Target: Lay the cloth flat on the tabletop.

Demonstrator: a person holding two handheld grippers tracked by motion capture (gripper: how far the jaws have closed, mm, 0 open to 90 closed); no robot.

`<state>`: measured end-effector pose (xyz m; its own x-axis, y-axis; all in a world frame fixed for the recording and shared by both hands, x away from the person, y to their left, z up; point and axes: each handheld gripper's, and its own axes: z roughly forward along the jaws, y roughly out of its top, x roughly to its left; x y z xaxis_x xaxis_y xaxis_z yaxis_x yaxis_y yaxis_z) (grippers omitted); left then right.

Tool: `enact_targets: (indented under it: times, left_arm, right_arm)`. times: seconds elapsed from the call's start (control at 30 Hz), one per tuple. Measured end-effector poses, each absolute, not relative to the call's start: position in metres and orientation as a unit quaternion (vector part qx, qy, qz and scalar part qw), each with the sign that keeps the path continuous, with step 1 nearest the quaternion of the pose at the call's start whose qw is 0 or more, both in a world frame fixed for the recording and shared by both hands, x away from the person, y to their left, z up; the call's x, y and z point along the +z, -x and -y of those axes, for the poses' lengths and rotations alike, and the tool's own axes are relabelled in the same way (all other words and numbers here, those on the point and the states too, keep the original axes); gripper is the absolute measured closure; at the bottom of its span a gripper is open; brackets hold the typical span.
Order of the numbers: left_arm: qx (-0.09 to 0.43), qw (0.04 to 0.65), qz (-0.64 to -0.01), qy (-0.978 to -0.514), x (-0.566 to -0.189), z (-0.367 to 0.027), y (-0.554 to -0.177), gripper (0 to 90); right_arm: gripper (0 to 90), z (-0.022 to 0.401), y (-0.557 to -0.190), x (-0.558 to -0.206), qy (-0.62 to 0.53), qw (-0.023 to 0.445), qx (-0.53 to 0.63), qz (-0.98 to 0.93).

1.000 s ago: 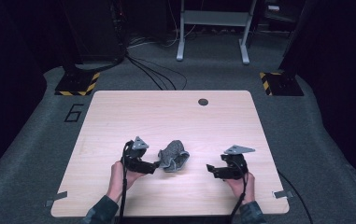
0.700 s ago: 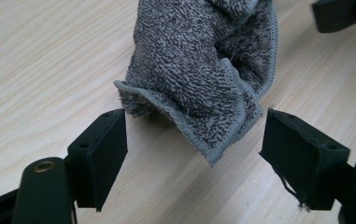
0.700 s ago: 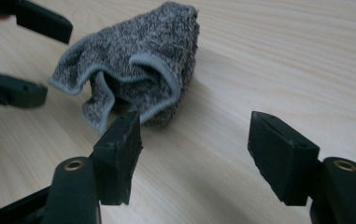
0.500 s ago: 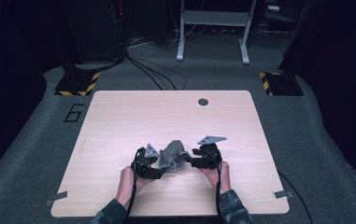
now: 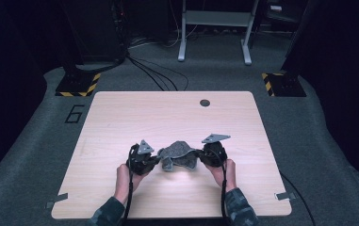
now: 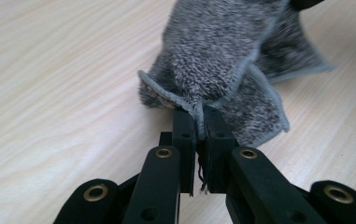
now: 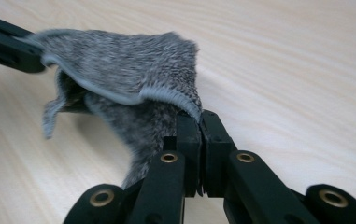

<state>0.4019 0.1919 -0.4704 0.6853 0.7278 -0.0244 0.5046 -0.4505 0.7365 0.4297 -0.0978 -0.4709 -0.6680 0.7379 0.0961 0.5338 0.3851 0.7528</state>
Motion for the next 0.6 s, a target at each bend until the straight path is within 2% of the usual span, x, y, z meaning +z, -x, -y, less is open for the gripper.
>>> enact_targets:
  times: [0.43, 0.5, 0.6]
  left_arm:
    - [0.145, 0.374, -0.379, -0.834, -0.460, -0.208, -0.410, 85.0]
    - [0.140, 0.378, -0.387, -0.829, -0.461, -0.210, -0.412, 85.1]
    - [0.136, 0.375, -0.388, -0.831, -0.463, -0.211, -0.411, 84.9]
  right_arm:
    - [87.5, 0.096, -0.440, -0.442, -0.353, 0.176, 0.369, -0.842]
    - [82.4, 0.093, -0.447, -0.440, -0.352, 0.179, 0.368, -0.842]
    - [67.7, 0.094, -0.451, -0.443, -0.366, 0.157, 0.376, -0.836]
